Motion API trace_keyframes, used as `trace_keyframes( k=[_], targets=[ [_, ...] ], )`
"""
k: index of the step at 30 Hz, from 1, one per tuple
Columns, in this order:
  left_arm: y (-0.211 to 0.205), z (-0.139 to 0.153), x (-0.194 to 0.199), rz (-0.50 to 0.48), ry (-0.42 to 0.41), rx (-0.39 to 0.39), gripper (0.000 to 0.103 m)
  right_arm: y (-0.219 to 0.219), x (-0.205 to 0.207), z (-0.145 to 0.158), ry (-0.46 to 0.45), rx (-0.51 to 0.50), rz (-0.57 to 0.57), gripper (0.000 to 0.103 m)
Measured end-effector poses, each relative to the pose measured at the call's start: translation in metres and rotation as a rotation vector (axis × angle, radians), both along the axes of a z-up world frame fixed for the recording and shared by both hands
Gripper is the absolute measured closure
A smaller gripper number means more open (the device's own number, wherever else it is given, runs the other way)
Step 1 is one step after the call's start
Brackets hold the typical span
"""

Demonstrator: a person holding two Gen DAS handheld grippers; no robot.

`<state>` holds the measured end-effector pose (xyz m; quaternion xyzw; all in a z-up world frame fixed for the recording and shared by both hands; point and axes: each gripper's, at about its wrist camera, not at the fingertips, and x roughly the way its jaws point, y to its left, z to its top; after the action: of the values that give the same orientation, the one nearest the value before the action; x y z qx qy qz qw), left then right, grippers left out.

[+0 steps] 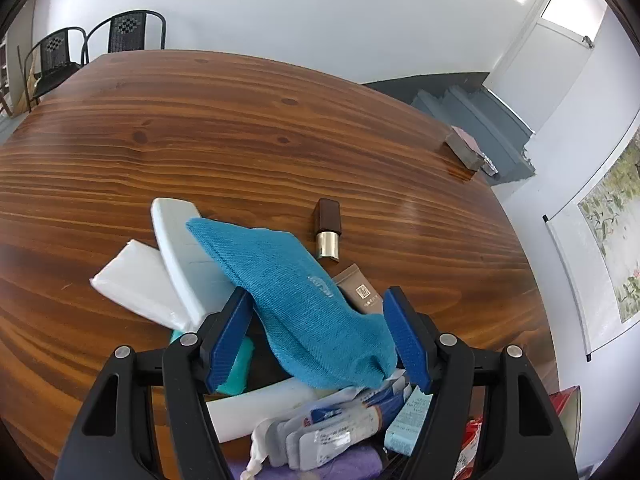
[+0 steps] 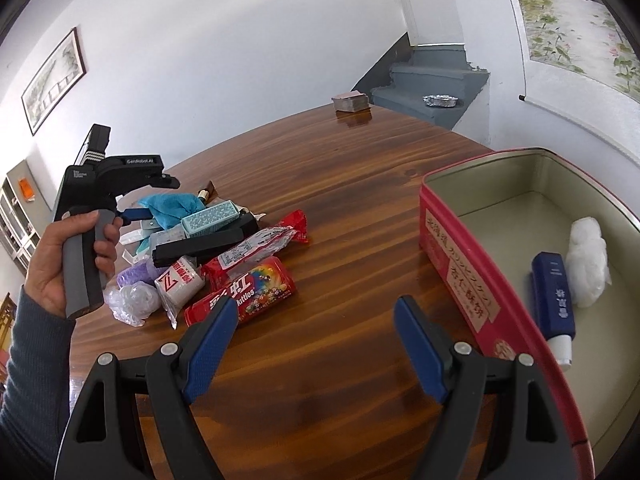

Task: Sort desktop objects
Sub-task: 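Return the left gripper to the table and grasp the blue towel, then lift the blue towel with the left gripper while the right gripper grasps the Skittles tube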

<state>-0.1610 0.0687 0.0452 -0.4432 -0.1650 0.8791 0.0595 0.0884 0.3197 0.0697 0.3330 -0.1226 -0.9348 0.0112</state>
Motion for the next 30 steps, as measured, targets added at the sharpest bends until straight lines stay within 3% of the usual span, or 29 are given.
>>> trace_keyframes(
  k=[7,10,14,22,30],
  targets=[
    [0.008,-0.012,-0.011,0.009,-0.013,-0.034,0.033,-0.003,-0.013,-0.004,-0.022,-0.017,0.02,0.02],
    [0.008,-0.016,-0.012,0.012,-0.009,-0.061,0.067,-0.009,-0.021,-0.007,-0.044,-0.027,0.05,0.02],
    [0.005,-0.009,-0.008,0.004,0.024,-0.033,0.082,-0.022,-0.028,-0.01,-0.061,-0.026,0.102,0.02],
    [0.014,0.026,0.009,-0.057,0.128,-0.033,0.088,-0.039,-0.055,-0.015,-0.111,0.06,0.266,0.013],
    [0.012,0.023,0.008,-0.06,0.113,-0.042,0.089,-0.029,-0.075,-0.02,-0.153,-0.009,0.306,0.013]
  ],
)
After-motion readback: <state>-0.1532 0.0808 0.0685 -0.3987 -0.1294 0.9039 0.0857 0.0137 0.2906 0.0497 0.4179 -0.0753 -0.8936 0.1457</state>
